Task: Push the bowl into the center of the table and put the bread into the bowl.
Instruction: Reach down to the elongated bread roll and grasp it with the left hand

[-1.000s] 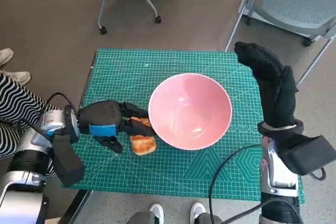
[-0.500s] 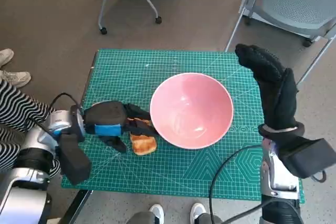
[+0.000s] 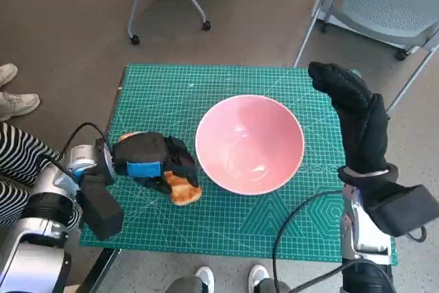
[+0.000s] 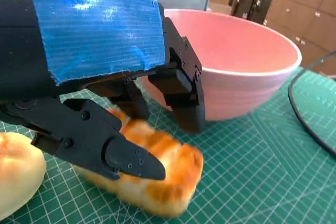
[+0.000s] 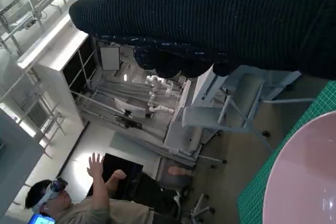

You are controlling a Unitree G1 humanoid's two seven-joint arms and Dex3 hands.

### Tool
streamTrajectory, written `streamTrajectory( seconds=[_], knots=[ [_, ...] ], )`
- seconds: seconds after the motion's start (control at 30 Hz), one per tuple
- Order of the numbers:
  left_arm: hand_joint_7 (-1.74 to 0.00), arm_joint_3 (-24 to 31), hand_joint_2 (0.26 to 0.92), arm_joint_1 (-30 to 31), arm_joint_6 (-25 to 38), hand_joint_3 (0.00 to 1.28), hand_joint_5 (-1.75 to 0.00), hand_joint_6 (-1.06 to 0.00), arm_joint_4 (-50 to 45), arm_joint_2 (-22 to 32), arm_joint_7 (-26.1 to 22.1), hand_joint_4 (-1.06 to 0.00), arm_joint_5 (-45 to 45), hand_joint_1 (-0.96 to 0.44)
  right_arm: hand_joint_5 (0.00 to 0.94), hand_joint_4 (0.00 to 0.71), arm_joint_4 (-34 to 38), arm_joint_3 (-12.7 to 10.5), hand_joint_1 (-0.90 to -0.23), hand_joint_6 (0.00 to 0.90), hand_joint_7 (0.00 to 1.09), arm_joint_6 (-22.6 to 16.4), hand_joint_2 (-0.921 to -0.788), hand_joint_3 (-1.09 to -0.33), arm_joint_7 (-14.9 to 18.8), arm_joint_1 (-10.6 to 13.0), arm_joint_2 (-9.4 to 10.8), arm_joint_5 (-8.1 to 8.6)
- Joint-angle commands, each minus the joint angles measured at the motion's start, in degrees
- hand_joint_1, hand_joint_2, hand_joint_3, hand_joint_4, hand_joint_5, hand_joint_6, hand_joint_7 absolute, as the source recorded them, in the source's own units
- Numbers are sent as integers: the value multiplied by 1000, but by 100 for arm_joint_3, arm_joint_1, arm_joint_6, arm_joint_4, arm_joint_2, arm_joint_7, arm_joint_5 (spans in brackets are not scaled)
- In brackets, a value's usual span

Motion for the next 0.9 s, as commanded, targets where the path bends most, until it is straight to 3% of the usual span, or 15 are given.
streamTrajectory(
  seconds=[0.03, 0.9],
  knots=[
    [-1236, -103, 920, -74, 61, 62, -1058, -606, 98, 28, 116, -726, 168, -1, 2, 213, 41, 4, -680, 53, 581, 91, -921, -730, -28, 120, 23, 19],
    [-1269, -37, 920, -197, 216, 64, -1037, -612, 22, 270, 454, -719, 135, 1, 0, 211, 91, -17, -680, 51, 578, 54, -921, -727, 32, 144, 16, 101]
  ],
)
